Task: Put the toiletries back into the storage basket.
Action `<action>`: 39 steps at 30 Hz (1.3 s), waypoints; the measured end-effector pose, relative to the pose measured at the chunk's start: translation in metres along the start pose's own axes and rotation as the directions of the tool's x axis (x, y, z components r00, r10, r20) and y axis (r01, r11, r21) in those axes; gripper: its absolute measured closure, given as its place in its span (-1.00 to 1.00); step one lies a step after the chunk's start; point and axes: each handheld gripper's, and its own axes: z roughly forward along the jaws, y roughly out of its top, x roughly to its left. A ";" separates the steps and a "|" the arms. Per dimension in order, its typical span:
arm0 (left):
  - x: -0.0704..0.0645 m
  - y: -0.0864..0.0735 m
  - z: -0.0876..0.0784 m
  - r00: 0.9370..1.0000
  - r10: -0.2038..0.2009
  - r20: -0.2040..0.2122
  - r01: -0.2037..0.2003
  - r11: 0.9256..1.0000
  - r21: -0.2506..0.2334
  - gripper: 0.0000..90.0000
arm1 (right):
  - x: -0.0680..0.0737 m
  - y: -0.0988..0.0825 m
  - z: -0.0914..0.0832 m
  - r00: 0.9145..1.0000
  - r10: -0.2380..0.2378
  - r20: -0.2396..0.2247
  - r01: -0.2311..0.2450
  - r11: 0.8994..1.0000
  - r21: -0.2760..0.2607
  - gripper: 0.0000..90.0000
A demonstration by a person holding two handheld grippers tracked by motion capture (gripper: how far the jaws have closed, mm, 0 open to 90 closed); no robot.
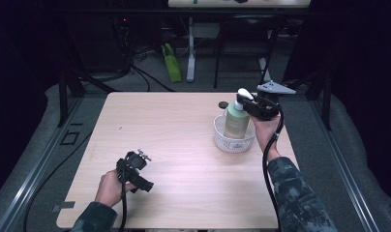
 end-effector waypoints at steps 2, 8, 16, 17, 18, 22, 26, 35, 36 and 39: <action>0.001 0.000 -0.001 1.000 0.000 0.000 0.000 1.000 -0.001 -0.90 | 0.000 -0.001 -0.001 1.000 0.002 -0.003 -0.002 1.000 -0.002 0.51; -0.002 0.001 0.000 1.000 0.008 0.001 -0.008 1.000 0.006 -0.90 | 0.002 -0.003 -0.004 0.999 -0.030 -0.019 0.030 1.000 -0.003 0.51; -0.002 0.001 0.000 1.000 0.010 0.001 -0.010 1.000 0.005 -0.92 | 0.000 -0.003 -0.004 0.999 -0.030 -0.026 0.030 1.000 -0.003 0.51; -0.002 0.001 0.000 1.000 0.008 0.002 -0.008 1.000 0.005 -0.92 | 0.000 -0.003 -0.004 0.999 -0.030 -0.025 0.030 1.000 -0.002 0.51; -0.002 0.001 -0.001 1.000 0.007 0.001 -0.007 1.000 0.004 -0.92 | 0.000 -0.003 -0.004 0.999 -0.029 -0.025 0.029 1.000 -0.001 0.50; -0.002 0.001 -0.001 1.000 0.009 0.003 -0.009 1.000 0.004 -0.93 | 0.001 -0.003 -0.005 0.999 -0.037 -0.022 0.037 0.999 0.004 0.46; -0.002 0.001 -0.001 1.000 0.012 0.004 -0.012 1.000 0.000 -0.93 | 0.001 0.000 -0.008 0.999 -0.020 -0.037 0.020 1.000 0.009 0.04; -0.002 0.001 -0.001 1.000 0.015 0.005 -0.015 1.000 -0.001 -0.95 | 0.011 0.008 -0.031 1.000 0.012 -0.014 -0.011 0.996 0.092 -0.61; -0.002 0.001 -0.001 1.000 0.012 0.006 -0.012 1.000 -0.004 -0.95 | 0.011 0.007 -0.034 1.000 0.013 -0.019 -0.011 0.994 0.106 -0.64; -0.002 0.001 -0.001 1.000 0.013 0.004 -0.013 1.000 -0.005 -0.95 | 0.014 0.003 -0.045 0.999 0.017 -0.031 -0.012 0.990 0.141 -0.72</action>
